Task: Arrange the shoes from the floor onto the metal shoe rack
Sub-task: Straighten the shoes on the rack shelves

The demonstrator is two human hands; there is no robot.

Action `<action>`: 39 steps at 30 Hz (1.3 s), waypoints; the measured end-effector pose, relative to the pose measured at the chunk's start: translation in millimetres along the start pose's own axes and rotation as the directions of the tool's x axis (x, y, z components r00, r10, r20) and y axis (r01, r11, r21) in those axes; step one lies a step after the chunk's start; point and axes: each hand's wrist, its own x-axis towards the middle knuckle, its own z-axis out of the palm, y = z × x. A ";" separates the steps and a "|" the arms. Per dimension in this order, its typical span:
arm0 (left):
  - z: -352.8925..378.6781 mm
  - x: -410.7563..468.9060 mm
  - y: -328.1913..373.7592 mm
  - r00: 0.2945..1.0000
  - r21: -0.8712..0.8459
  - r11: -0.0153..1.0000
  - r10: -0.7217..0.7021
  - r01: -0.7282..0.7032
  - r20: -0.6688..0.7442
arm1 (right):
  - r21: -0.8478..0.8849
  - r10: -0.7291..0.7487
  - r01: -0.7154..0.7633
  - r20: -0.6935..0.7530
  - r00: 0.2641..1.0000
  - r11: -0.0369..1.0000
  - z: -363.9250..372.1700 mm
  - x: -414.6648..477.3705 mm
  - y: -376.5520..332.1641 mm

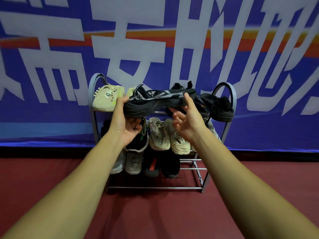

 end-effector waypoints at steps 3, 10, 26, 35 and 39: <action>-3.2 1.9 -5.8 1.000 -0.027 0.999 -0.018 0.018 -0.001 | 0.021 0.040 -0.039 -0.042 0.998 0.999 -5.8 5.3 -1.0; 8.7 2.1 -16.0 0.999 -0.054 0.998 -0.019 0.021 0.035 | 0.130 0.057 -0.048 -0.064 0.996 0.990 -2.5 4.6 1.0; 30.6 5.0 -18.0 0.999 -0.182 0.983 0.013 -0.020 -0.042 | -0.010 0.108 -0.108 0.080 0.991 0.994 -10.0 -4.4 7.5; 46.2 7.2 -20.8 0.998 0.049 0.997 0.059 -0.059 -0.008 | -0.183 0.175 -0.150 0.134 0.975 0.972 -21.9 -11.5 2.9; 49.6 11.7 -22.1 0.997 0.067 0.995 0.075 -0.073 -0.026 | -0.223 0.215 -0.174 0.176 0.961 0.959 -34.5 -11.8 -1.0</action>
